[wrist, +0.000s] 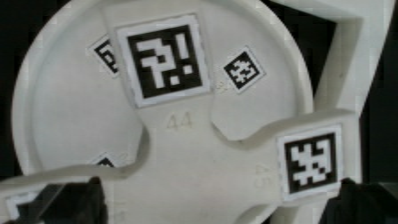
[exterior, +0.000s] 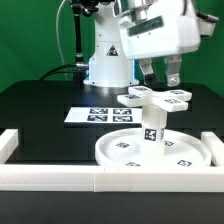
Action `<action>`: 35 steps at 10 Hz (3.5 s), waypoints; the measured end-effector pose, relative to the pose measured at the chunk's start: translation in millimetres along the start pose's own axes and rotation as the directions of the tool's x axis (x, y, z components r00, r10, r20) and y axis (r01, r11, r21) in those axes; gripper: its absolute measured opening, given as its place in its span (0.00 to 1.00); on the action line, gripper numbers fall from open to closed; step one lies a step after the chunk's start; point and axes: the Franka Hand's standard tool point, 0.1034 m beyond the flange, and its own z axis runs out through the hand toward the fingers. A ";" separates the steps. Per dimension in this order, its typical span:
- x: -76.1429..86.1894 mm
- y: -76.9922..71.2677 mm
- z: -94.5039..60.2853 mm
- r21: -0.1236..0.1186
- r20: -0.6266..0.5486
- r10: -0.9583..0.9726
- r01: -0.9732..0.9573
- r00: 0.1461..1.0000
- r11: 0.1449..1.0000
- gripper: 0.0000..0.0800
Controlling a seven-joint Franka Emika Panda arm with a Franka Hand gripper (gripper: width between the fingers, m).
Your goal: Assemble round table
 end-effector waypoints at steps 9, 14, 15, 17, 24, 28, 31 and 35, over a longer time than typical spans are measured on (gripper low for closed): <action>7.7 -6.6 -6.6 -0.100 0.105 -0.814 0.821 0.571 0.562 0.81; 10.8 -3.5 -5.9 -0.053 0.143 -0.979 0.989 0.148 0.141 0.81; 10.4 -4.0 -4.7 -0.054 0.157 -0.987 0.998 0.024 0.016 0.81; 5.7 -7.4 -1.9 -0.037 0.183 -0.956 0.971 -0.228 -0.238 0.81; 6.7 2.5 5.8 0.048 0.195 -0.745 0.765 -0.638 -0.642 0.81; 3.7 15.5 17.0 0.064 0.205 -0.744 0.767 -0.636 -0.638 0.81; 5.3 18.1 19.7 0.068 0.208 -0.747 0.771 -0.631 -0.633 0.81; 5.7 18.0 19.4 0.066 0.212 -0.746 0.771 -0.631 -0.633 0.54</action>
Offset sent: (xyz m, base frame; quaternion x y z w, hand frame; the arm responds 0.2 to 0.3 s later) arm 0.0000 0.0000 0.0000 0.0000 0.0000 -0.1296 0.9916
